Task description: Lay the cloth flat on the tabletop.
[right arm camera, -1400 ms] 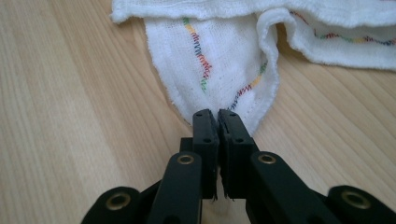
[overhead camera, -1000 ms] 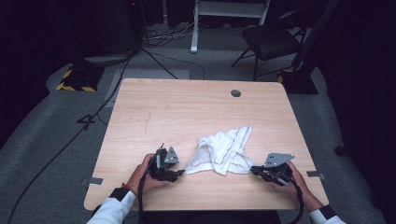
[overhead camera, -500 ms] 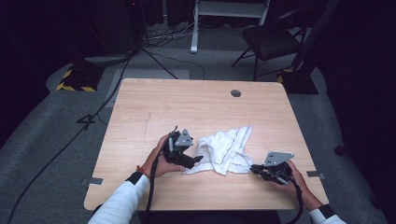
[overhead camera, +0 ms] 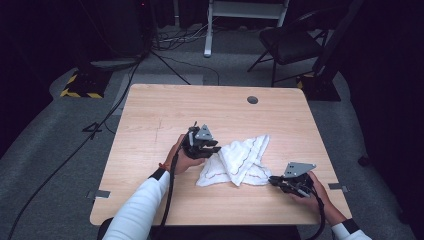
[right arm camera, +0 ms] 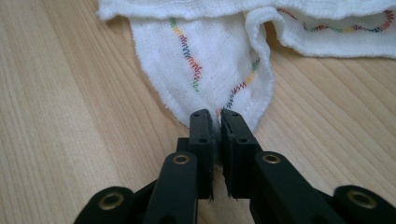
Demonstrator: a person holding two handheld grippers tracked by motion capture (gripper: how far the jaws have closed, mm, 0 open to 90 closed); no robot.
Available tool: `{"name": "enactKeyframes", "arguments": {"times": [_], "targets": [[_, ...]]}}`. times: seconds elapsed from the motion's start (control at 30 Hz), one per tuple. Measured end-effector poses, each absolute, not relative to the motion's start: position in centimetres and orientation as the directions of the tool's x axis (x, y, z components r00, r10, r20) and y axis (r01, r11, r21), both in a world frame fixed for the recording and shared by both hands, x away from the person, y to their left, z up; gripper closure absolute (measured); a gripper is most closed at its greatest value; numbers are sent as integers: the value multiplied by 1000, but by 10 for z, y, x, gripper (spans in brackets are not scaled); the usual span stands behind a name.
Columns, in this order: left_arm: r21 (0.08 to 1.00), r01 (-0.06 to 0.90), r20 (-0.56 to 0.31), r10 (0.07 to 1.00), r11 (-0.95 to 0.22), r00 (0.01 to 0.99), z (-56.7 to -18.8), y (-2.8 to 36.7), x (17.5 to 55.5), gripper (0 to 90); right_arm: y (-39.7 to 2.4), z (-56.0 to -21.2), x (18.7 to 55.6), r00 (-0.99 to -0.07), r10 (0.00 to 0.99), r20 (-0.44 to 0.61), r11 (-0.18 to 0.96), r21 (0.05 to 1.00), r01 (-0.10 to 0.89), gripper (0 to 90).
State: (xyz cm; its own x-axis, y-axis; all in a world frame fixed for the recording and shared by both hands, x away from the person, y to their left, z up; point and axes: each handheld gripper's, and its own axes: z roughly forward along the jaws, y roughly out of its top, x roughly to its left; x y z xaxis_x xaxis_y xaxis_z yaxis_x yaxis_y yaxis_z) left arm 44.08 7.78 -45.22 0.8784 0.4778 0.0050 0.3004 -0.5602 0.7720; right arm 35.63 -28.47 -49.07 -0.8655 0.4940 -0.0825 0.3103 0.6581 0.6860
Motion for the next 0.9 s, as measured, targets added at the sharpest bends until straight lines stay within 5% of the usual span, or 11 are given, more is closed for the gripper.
{"name": "enactKeyframes", "arguments": {"times": [0.17, 0.67, 0.77, 0.9], "targets": [[772, 319, 8, 510, -550, 860, -454, 98, 447, 873, -285, -490, 357, -862, 500, -85, 657, 685, 314, 835], [673, 447, -20, 589, -590, 808, -480, 131, 463, 897, -290, -490, 361, -847, 527, -75, 645, 685, 340, 835], [663, 453, -4, 602, -596, 798, -481, 134, 461, 849, -292, -490, 361, -843, 532, -79, 645, 684, 342, 835], [700, 391, 35, 574, -598, 818, -468, 127, 447, 660, -293, -490, 362, -839, 539, -74, 640, 684, 351, 833]]}}
